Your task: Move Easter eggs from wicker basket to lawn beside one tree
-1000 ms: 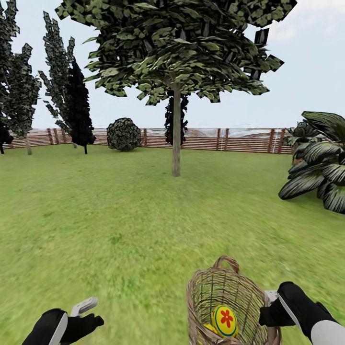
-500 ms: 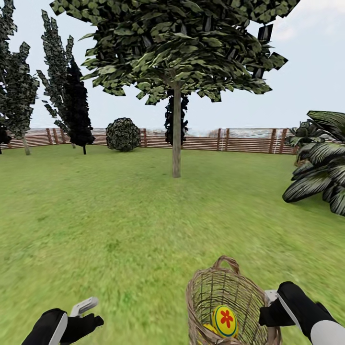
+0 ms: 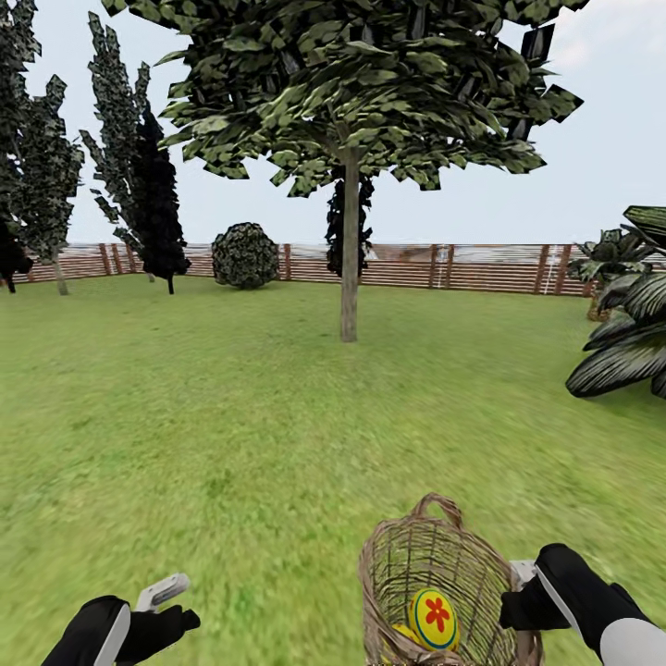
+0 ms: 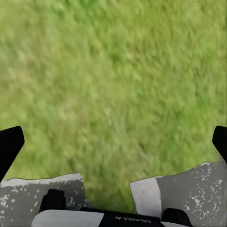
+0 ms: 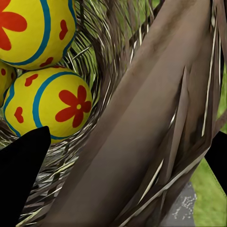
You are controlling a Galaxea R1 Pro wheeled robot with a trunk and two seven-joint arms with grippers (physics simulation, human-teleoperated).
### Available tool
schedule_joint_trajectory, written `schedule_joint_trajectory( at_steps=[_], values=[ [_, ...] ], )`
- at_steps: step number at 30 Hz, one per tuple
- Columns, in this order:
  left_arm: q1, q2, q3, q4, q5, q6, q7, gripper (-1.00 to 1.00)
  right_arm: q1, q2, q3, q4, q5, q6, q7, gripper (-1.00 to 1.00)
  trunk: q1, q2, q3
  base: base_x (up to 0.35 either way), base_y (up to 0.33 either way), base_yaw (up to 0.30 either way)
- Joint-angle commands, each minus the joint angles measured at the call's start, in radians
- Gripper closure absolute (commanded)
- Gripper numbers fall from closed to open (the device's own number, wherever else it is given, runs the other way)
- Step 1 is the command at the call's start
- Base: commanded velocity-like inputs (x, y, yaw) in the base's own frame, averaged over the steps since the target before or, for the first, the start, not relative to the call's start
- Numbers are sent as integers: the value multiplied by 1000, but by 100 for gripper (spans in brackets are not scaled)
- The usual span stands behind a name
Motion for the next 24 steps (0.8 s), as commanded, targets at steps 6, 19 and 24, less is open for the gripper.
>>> schedule_joint_trajectory(
  at_steps=[6,19,24],
  values=[
    [-1,-1,2,-1,7,6,1,-100,-1,-1,5,-2,5,3,8,100,1,-1,-1,337,0,16],
    [-1,-1,2,-1,7,6,1,-100,-1,-1,5,-2,5,3,8,100,1,-1,-1,337,0,0],
    [-1,-2,2,-1,7,6,1,-100,-1,-1,5,-2,5,3,8,100,1,-1,-1,337,0,0]
  ],
)
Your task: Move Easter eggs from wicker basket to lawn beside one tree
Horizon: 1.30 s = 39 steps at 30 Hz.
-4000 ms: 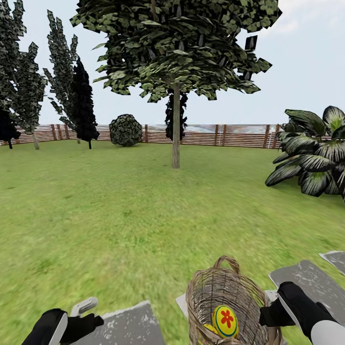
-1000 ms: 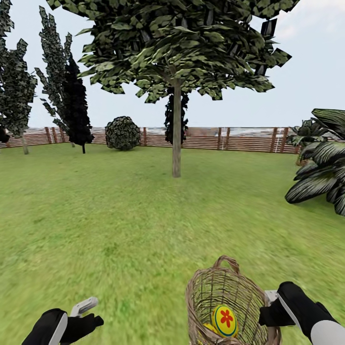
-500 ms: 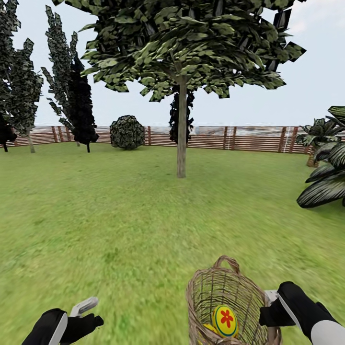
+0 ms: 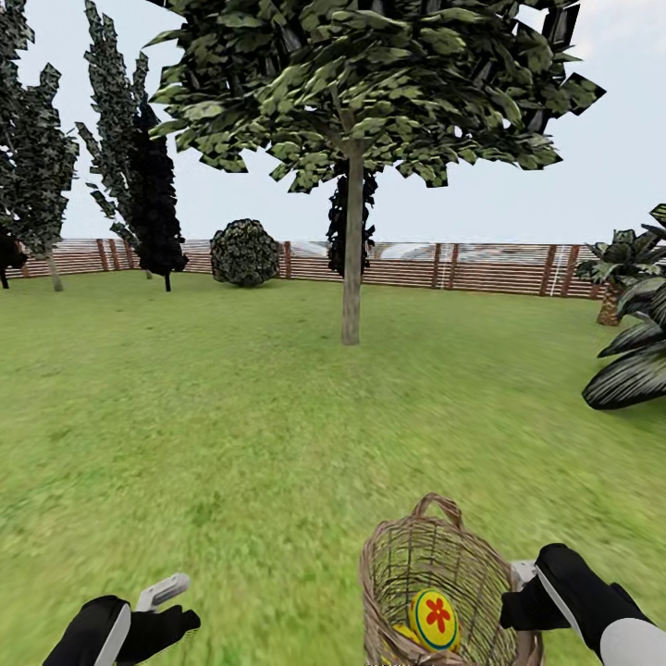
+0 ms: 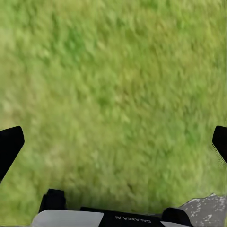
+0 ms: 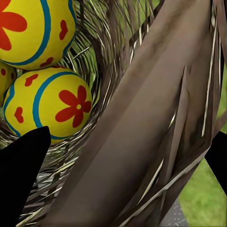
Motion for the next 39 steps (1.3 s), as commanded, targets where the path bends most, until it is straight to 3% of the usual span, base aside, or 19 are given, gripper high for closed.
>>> schedule_joint_trajectory(
  at_steps=[1,39],
  values=[
    [-1,0,2,-1,8,6,1,-100,-1,-1,4,-2,1,4,9,100,1,-1,-1,337,0,0],
    [-1,1,3,-1,8,6,0,-100,-1,1,5,-2,1,4,9,100,1,-1,-1,337,0,0]
  ],
)
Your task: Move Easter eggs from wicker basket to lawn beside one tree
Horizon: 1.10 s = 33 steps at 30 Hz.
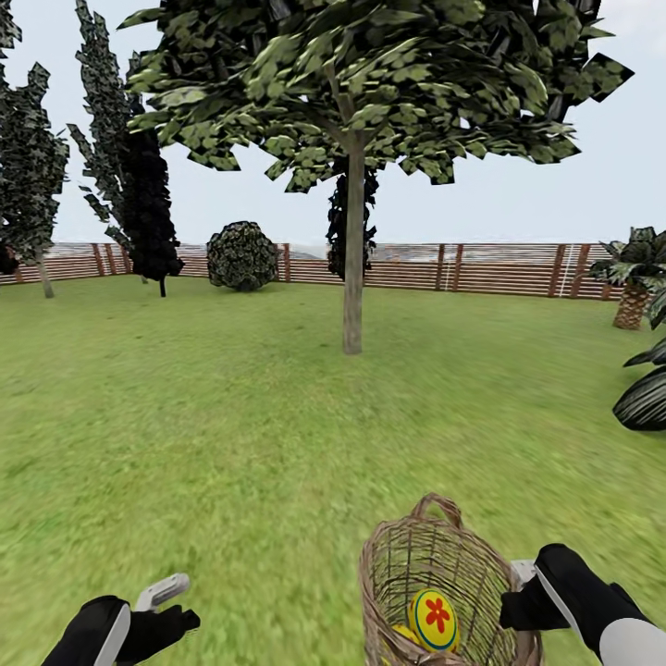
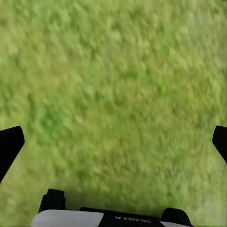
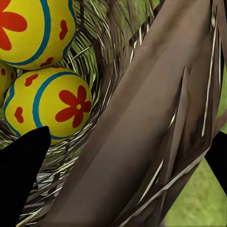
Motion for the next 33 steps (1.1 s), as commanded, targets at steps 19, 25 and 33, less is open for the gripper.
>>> schedule_joint_trajectory(
  at_steps=[19,25,33],
  values=[
    [-1,0,2,-1,8,6,1,-100,-1,-1,4,-2,0,4,9,100,1,-1,-1,337,0,0],
    [-1,0,2,-1,8,6,1,-100,-1,-1,4,-2,0,4,9,100,1,-1,-1,337,0,0],
    [-1,1,2,-1,8,6,1,-100,-1,-1,5,-2,0,4,9,100,1,-1,-1,337,0,0]
  ],
)
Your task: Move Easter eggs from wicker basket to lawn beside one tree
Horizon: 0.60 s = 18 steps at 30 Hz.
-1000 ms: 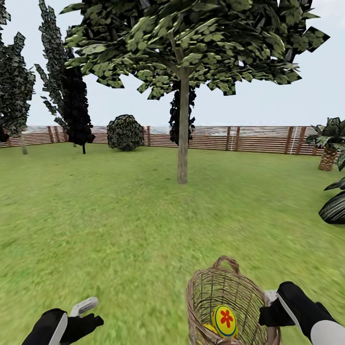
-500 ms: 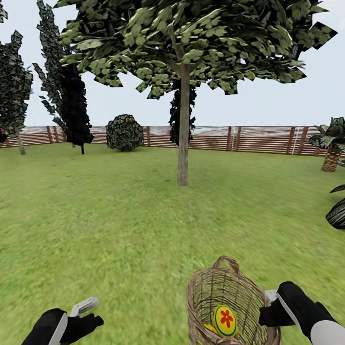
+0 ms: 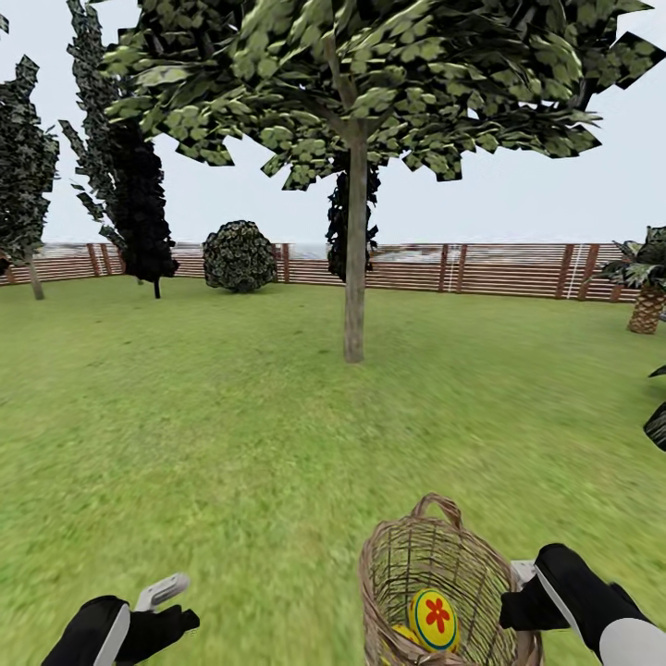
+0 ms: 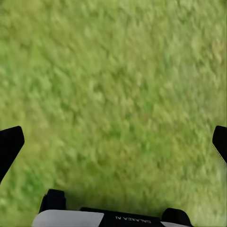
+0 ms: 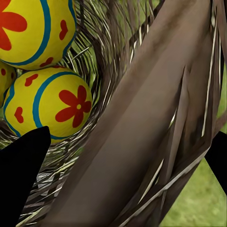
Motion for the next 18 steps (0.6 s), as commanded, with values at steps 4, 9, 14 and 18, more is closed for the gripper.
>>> schedule_joint_trajectory(
  at_steps=[4,9,14,18],
  values=[
    [-1,0,2,-1,8,6,1,-100,-1,-1,4,-2,1,4,9,100,1,-1,-1,337,0,0],
    [-1,0,2,-1,8,6,1,-100,-1,-1,4,-2,1,4,9,100,1,-1,-1,337,0,0],
    [-1,0,2,-1,8,6,1,-100,-1,-1,4,-2,1,4,9,100,1,-1,-1,337,0,0],
    [-1,0,2,-1,8,6,1,-100,-1,-1,4,-2,1,4,9,100,1,-1,-1,337,0,0]
  ],
)
